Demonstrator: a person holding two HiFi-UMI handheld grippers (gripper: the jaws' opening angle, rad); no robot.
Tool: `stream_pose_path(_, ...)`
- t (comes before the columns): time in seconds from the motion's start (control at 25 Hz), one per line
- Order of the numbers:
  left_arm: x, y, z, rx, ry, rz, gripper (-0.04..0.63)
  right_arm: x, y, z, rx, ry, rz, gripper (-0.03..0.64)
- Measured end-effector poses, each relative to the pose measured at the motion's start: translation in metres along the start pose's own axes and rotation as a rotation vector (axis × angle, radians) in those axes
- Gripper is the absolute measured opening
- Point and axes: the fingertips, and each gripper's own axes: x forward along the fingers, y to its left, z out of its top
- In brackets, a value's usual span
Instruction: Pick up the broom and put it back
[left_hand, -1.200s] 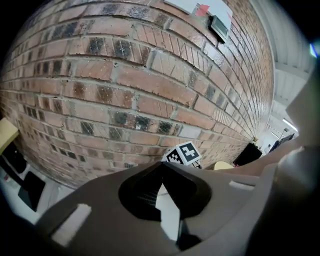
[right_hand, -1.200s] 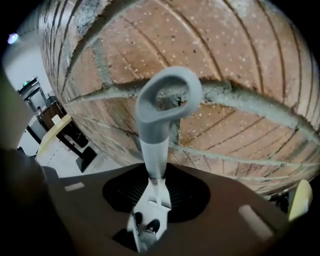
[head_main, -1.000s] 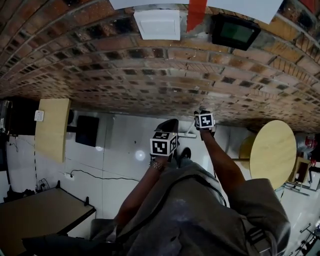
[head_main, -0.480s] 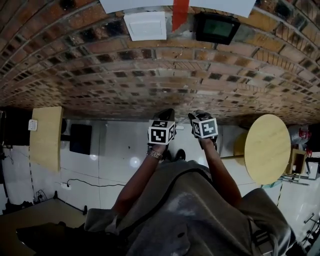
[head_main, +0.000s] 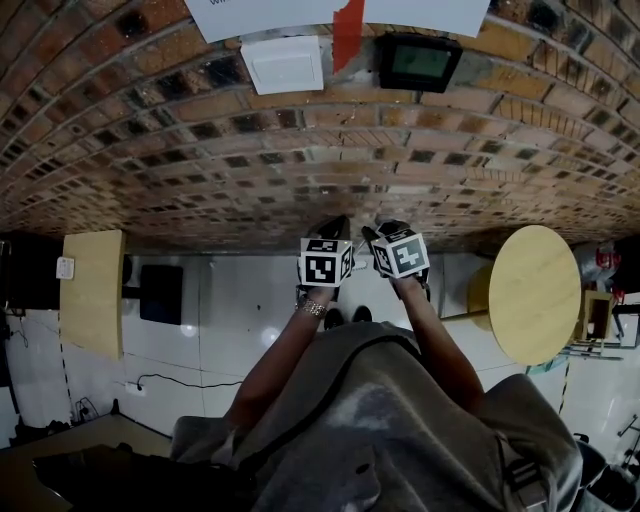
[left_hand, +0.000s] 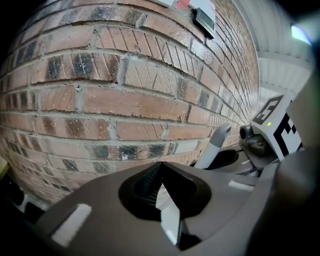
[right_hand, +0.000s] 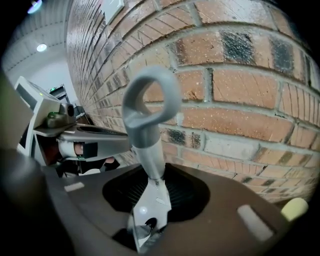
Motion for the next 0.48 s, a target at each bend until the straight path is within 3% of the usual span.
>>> stream_pose_path(0.32,-0.001,0.001,-0.003,-0.006,0.006,-0.005,0.005,0.006,0.0,-0.012,0.005,0.031,0.013,0.104)
stream_pose_path(0.48,-0.01,0.006,-0.008,-0.021,-0.004,0.007,0.005,0.037,-0.014,-0.05,0.013,0.123,0.007,0.103)
